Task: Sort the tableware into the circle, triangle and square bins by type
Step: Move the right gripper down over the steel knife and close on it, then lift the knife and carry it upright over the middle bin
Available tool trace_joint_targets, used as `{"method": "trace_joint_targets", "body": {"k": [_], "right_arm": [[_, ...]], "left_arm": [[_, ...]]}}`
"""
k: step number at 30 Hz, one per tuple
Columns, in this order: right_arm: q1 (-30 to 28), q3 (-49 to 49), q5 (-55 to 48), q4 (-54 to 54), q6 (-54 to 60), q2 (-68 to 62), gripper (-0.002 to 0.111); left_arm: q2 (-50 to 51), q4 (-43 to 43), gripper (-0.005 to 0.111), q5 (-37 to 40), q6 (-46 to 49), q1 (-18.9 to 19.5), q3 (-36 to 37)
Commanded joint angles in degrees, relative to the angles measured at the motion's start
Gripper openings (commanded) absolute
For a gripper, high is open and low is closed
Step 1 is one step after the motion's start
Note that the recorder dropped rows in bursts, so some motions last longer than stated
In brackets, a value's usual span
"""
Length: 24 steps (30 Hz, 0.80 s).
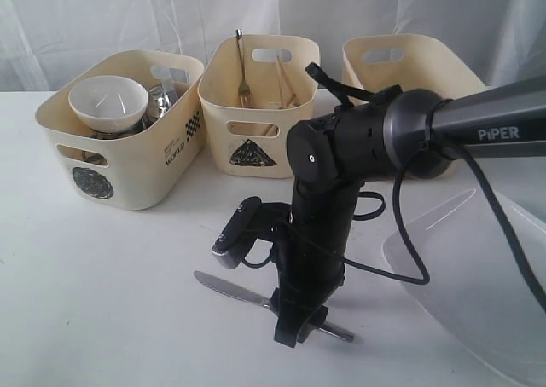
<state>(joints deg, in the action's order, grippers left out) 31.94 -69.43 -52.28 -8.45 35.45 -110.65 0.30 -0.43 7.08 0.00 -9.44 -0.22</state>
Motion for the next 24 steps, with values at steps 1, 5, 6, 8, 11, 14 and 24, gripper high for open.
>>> {"method": "trace_joint_targets", "body": {"k": [1,5,6,8,11,14,24], "right_arm": [[0.01,0.92,2.88,-0.09,1.01,0.17,0.055],[0.01,0.92,3.72,-0.09,1.82,-0.75,0.055],[0.01,0.92,3.71,-0.21,1.82,-1.04,0.055],[0.01,0.92,3.71,-0.33,1.82,-1.81,0.055],[0.01,0.92,3.71,-0.33,1.97,-2.80,0.055],[0.01,0.92,3.71,-0.33,1.97,-3.30,0.055],[0.01,0.92,1.27,-1.51,1.97,-3.74,0.008]], "left_arm": [[-0.30,-0.09,0.025,0.23,-0.41,0.14,0.22],[-0.30,-0.09,0.025,0.23,-0.41,0.14,0.22],[-0.30,-0.09,0.025,0.23,-0.41,0.14,0.22],[-0.30,-0.09,0.025,0.23,-0.41,0.14,0.22],[-0.30,-0.09,0.025,0.23,-0.41,0.14,0.22],[-0.30,-0.09,0.025,0.23,-0.41,0.14,0.22],[-0.30,-0.09,0.025,0.23,-0.41,0.14,0.22]]}}
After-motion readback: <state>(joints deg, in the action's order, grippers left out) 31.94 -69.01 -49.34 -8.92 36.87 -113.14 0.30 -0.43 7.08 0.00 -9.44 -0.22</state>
